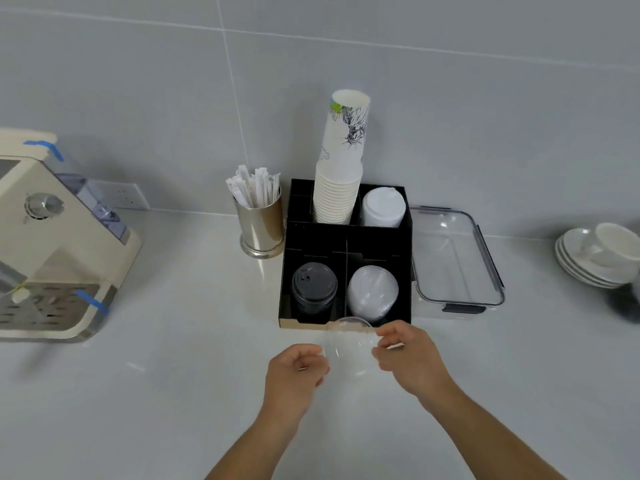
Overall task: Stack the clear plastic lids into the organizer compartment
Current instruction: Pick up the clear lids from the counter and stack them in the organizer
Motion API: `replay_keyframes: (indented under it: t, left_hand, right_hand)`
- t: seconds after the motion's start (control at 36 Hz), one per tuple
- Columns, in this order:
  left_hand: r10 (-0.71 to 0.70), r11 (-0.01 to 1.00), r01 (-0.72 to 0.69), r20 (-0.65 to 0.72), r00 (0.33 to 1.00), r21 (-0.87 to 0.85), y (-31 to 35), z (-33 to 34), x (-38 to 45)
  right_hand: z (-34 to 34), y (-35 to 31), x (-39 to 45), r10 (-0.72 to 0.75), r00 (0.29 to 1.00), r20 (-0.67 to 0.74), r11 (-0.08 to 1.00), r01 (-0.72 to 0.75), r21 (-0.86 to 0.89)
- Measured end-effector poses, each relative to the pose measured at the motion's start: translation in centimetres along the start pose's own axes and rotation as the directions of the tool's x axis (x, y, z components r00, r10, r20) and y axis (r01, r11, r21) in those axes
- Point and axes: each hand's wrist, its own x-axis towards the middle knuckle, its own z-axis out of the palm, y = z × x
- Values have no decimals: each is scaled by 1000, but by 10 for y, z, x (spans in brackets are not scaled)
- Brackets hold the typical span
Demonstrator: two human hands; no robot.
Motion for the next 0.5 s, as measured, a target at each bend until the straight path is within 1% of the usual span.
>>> replay_keyframes:
  t: [0.17, 0.25, 0.36, 0.5]
  left_hand:
    - [-5, 1000, 5, 41, 999, -2, 13, 29, 10]
    - [-11, 1000, 12, 50, 999, -11, 17, 38, 14]
    - [-25, 999, 26, 64, 998, -20, 23, 52, 25]
    - [-39, 999, 41, 56, 998, -35, 32, 66, 37]
  right_hand:
    - [-23, -6, 20, -44, 998, -47, 998, 42, -36]
    - [-29, -11, 29, -79, 995, -62, 993, 73, -95]
    - [-36, -15, 45, -104, 992, -64, 982, 93, -166]
    - [-41, -22, 61, -94, 994, -50, 978, 83, -192]
